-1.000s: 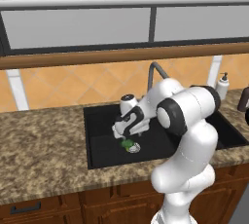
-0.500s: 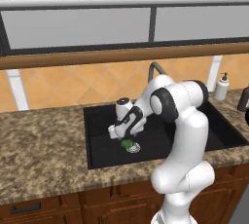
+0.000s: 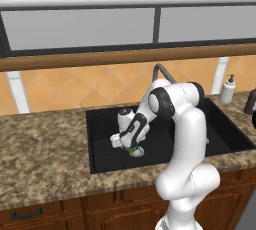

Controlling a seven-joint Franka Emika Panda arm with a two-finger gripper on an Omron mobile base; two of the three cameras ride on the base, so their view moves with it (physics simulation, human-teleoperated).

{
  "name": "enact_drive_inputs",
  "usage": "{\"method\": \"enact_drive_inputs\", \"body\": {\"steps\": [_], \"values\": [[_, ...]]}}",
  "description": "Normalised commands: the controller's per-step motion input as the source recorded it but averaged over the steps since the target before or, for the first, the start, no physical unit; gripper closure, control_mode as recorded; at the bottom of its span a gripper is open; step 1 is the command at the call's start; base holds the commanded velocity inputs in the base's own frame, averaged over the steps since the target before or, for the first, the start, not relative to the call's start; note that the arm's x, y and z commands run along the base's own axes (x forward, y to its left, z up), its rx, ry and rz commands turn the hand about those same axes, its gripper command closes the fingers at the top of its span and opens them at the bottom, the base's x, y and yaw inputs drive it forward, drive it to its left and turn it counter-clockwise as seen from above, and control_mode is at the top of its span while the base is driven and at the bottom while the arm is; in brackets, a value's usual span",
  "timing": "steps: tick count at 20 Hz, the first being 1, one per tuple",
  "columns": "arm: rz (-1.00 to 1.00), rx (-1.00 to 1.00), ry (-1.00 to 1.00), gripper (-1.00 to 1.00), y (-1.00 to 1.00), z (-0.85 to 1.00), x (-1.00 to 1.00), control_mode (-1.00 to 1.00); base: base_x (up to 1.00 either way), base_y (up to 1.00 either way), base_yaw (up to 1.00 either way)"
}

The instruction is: Pick the broccoli from the sink and place it in the bowl. Then pick the bowl and place it in the microwave. Then close the microwave door and press the start button.

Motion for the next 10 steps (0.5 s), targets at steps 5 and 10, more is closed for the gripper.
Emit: {"method": "enact_drive_inputs", "body": {"steps": [5,10], "values": [[0.00,0.00,0.00,-1.00,0.00,-0.18,0.16,-1.00,0.00,0.00,0.00],[0.00,0.00,-0.03,-1.00,-0.01,-0.25,0.21,-1.00,0.00,0.00,0.00]]}}
